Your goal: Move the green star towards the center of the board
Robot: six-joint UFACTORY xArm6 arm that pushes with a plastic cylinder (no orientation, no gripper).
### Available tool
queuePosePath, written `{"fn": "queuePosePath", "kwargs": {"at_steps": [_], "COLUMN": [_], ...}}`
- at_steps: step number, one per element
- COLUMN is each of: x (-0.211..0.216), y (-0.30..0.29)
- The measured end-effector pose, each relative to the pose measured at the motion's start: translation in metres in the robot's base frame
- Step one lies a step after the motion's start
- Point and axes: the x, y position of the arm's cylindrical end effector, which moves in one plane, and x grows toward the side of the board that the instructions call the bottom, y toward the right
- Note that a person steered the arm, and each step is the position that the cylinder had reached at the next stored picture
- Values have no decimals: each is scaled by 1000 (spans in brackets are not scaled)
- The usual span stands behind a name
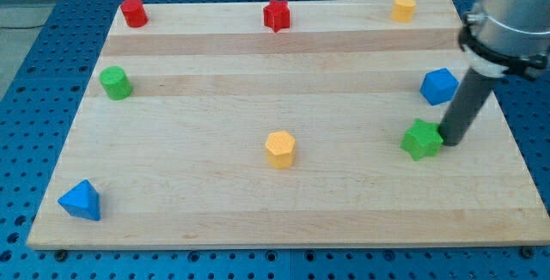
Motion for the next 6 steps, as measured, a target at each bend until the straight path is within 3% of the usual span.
{"fn": "queuePosePath", "kwargs": {"at_steps": [2,3,5,6], "x": [18,30,10,9], "y": [10,-14,-83,-49]}}
